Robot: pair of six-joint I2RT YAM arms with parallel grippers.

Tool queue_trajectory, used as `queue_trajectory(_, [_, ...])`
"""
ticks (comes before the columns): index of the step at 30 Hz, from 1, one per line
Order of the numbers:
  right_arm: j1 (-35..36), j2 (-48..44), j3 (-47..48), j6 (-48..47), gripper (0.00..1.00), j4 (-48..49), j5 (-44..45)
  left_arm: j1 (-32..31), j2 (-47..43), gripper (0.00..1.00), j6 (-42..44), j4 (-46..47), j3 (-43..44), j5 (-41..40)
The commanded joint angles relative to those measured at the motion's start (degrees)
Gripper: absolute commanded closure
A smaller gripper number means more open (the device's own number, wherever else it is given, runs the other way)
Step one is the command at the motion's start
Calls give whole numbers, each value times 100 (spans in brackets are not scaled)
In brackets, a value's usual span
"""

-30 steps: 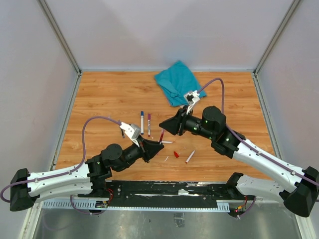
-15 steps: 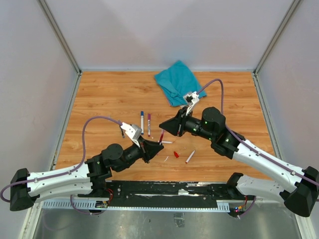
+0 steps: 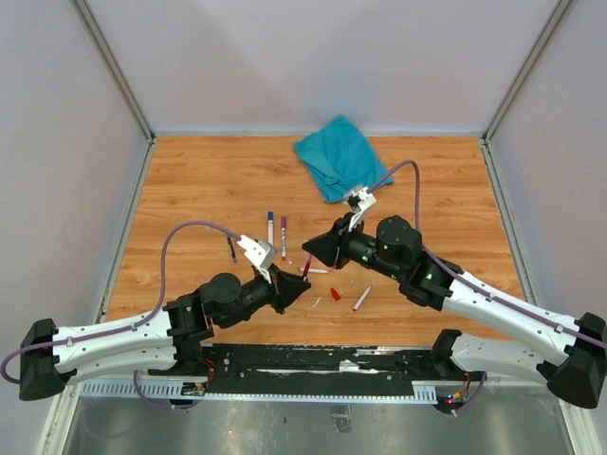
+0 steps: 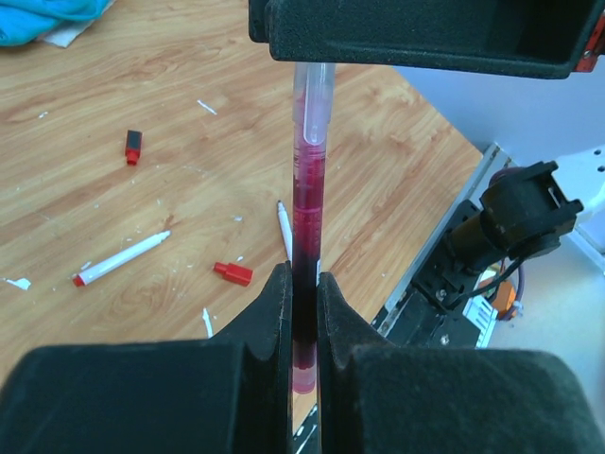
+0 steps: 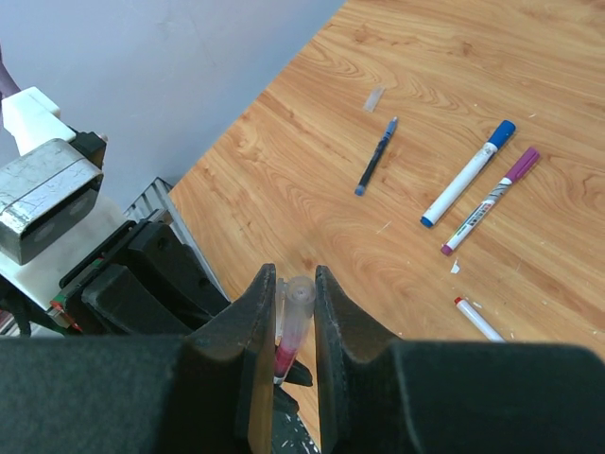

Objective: Insert the pens into the pen caps
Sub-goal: Press the pen cap onto the pen.

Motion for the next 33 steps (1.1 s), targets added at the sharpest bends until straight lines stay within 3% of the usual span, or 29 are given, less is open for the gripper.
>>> queue_trajectory(1, [419, 36, -299, -229, 99, -978, -106, 18, -83, 99, 141, 779, 525, -204])
queue_trajectory(9, [552, 47, -1211, 832, 99, 25, -522, 21, -207, 100, 133, 904, 601, -288])
queue_trajectory(20, [772, 128, -2001, 1769, 99, 691, -727, 19, -257, 99, 231, 1051, 832, -397])
queue_trajectory(23, [952, 193, -2092, 1759, 100, 721, -577, 24, -242, 99, 227, 1054, 864, -417])
queue_trajectory(27, [1443, 371, -1910, 1378, 99, -2, 205, 26, -207, 100, 161, 1112, 843, -399])
queue_trajectory(33, [1555, 397, -2095, 1495, 99, 481, 270, 19, -207, 99, 156, 992, 849, -470])
